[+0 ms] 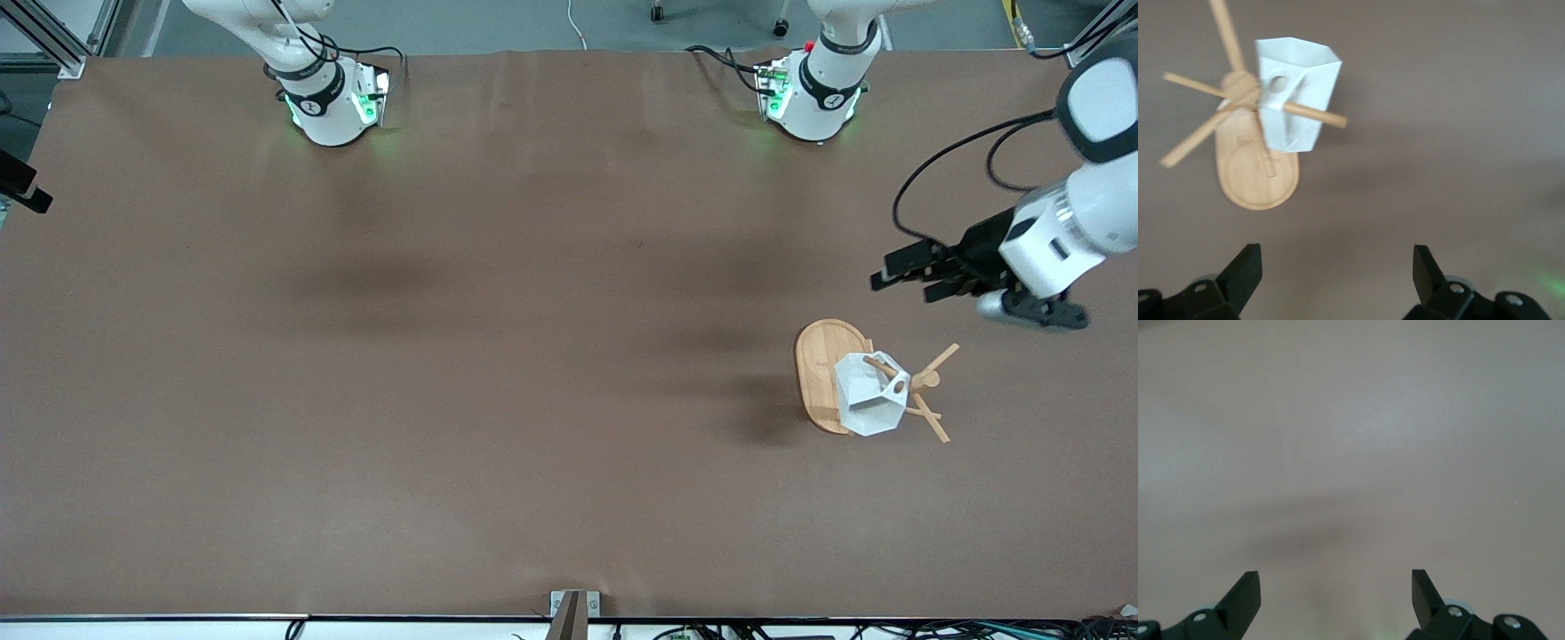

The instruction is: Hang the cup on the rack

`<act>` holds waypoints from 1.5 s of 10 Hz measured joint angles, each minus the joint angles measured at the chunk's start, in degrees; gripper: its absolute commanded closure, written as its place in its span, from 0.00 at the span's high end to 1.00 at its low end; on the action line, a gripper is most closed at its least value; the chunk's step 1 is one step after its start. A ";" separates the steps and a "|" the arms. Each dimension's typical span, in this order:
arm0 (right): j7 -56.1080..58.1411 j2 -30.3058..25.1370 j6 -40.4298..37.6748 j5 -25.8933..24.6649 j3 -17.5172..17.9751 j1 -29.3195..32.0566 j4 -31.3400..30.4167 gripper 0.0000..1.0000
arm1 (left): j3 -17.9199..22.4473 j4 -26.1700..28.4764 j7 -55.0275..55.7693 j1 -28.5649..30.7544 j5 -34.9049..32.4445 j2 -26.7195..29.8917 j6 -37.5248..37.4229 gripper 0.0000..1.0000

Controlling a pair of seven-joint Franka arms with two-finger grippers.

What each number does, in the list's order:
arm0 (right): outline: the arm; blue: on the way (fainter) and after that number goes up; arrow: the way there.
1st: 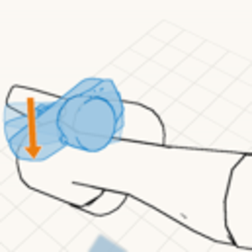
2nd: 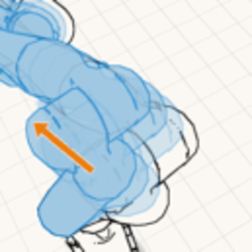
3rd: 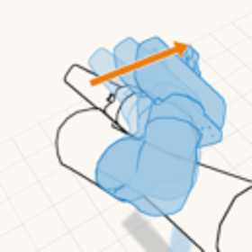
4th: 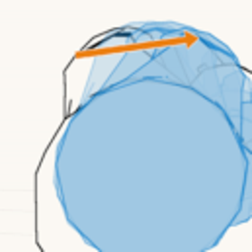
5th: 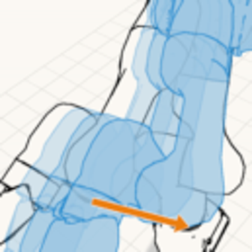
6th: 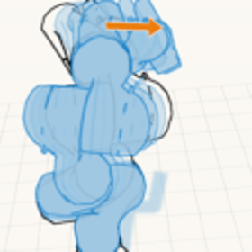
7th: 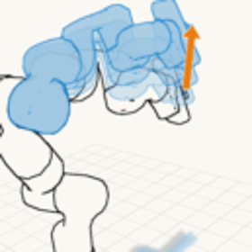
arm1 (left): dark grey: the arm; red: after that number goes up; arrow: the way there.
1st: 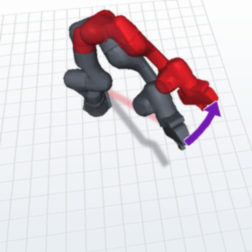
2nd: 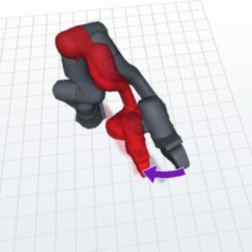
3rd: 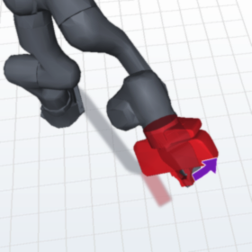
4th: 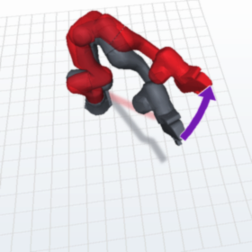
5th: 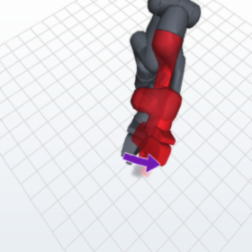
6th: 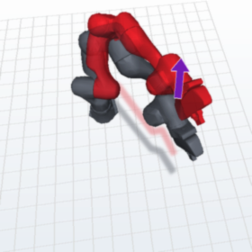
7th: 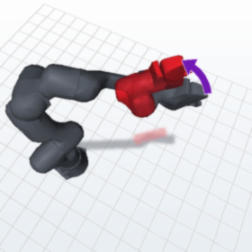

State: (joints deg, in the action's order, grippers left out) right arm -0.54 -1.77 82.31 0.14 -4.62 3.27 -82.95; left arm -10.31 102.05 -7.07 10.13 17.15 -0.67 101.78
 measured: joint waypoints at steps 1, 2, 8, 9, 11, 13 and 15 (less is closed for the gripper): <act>0.00 0.00 0.00 0.00 0.00 0.00 0.00 1.00 | 0.75 -1.84 -0.05 -0.10 -4.37 1.15 -2.29 1.00; 0.00 0.00 0.00 0.00 0.00 0.01 0.00 1.00 | 1.42 -3.77 -0.08 -0.48 -8.65 1.65 -4.66 1.00; 0.00 0.03 0.00 0.00 -0.01 0.04 0.00 1.00 | 5.36 -6.49 9.37 -6.19 -13.68 6.81 -13.23 1.00; 0.00 0.03 0.00 0.00 -0.01 0.05 -0.01 1.00 | 5.36 -6.37 9.88 -6.89 -14.16 7.70 -13.31 1.00; 0.00 0.03 0.00 0.00 -0.01 0.05 -0.01 1.00 | 5.17 -6.04 9.94 -7.20 -15.05 8.66 -13.30 1.00; 0.00 0.03 0.00 0.00 -0.01 0.06 -0.01 1.00 | 5.00 -5.88 9.93 -7.15 -15.07 8.52 -13.01 1.00; 0.00 0.03 0.00 0.00 -0.01 0.06 -0.01 1.00 | 4.20 -5.89 9.82 -6.41 -15.07 7.68 -12.33 1.00</act>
State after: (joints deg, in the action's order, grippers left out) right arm -0.54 -1.74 82.30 0.14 -4.63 3.33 -82.95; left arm -6.10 96.17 2.75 3.72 2.07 7.01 89.45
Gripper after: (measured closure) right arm 0.000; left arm 0.000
